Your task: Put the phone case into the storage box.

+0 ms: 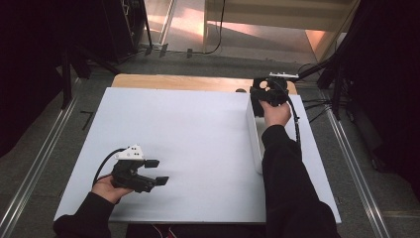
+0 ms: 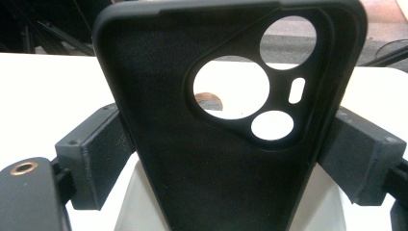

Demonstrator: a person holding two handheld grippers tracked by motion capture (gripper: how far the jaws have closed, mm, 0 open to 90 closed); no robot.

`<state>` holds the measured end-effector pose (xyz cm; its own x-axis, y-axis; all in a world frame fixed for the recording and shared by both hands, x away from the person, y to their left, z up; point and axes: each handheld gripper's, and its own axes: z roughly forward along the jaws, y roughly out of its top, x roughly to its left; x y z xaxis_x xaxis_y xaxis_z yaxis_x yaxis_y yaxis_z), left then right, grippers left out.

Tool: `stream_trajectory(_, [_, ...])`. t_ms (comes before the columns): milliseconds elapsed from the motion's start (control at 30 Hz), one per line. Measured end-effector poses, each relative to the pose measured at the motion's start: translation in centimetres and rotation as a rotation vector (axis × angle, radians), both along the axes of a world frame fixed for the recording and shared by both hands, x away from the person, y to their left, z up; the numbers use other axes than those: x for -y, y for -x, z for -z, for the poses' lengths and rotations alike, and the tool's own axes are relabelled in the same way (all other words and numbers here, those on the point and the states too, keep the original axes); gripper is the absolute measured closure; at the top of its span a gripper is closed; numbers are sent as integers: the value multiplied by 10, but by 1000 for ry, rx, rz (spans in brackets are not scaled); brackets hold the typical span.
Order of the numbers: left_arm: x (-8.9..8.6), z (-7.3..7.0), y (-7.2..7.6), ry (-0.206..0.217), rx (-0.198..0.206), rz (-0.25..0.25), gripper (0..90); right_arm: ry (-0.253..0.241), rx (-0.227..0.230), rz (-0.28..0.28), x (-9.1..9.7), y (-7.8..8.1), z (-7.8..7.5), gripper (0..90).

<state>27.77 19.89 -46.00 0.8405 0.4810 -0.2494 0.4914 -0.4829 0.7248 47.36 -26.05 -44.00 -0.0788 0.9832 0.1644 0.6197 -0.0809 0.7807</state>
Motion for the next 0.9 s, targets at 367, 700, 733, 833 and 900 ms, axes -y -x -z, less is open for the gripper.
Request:
stream_trajectory(367, [0,0,0,0,-1,-2,257,-4,-18,-27,4,-3,-5,9])
stream_trajectory(700, [0,1,0,3,-1,-6,257,-6,-42,-64,9,-6,-20,8])
stream_trajectory(733, [0,1,0,3,-3,-6,257,-13,-43,-71,9,-7,-23,8])
stream_trajectory(833, [0,1,-1,0,-6,-2,257,-7,-59,-88,9,-9,-30,8])
stream_trajectory(900, [0,1,0,1,-5,-5,257,-8,-60,-96,9,-10,-35,8])
